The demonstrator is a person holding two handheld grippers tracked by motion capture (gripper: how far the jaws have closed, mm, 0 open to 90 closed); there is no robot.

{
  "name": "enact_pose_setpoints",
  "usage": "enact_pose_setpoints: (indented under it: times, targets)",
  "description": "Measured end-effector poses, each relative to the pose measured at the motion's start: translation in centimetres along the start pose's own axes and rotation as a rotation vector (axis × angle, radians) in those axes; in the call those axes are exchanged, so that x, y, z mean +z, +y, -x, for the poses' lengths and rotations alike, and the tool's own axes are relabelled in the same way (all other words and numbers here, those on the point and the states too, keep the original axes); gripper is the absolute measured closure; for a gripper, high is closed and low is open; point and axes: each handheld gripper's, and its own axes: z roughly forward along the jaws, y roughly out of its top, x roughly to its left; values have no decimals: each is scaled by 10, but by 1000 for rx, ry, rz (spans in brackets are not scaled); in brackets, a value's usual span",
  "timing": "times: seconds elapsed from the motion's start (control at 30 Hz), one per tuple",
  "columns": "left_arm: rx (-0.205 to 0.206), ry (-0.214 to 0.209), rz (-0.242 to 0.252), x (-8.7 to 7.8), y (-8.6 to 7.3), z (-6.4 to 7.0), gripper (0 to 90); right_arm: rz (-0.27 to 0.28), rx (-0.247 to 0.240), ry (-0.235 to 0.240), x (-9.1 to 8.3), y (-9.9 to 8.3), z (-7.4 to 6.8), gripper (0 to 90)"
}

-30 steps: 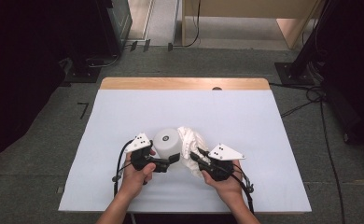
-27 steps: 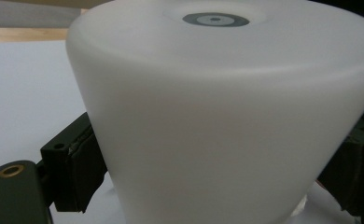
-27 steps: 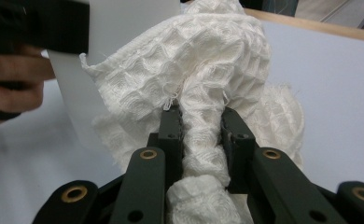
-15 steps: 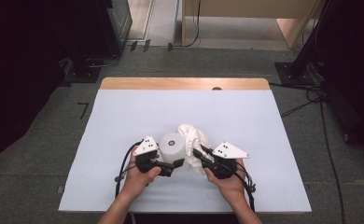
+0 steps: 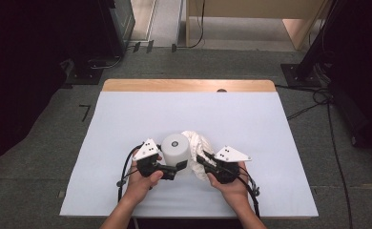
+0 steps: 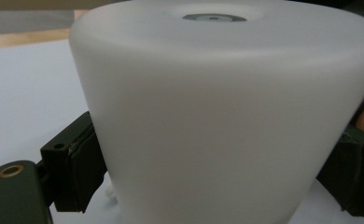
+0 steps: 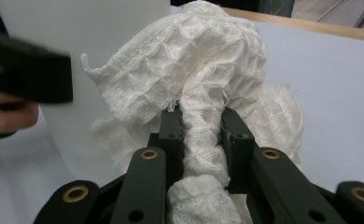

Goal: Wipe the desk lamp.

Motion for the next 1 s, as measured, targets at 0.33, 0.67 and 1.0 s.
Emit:
enact_pose_setpoints:
  times: [0.33,0.67,1.0]
  targets:
    - [85,162,-4,-3,-5,-13,80,1,25,-45,-6,0,15,742]
    - [144,245,-76,9,-25,-16,77,41,63,-93,-22,5,32,742]
    - [60,352,-71,6,-31,-10,0,49,61,-100,-24,5,33,742]
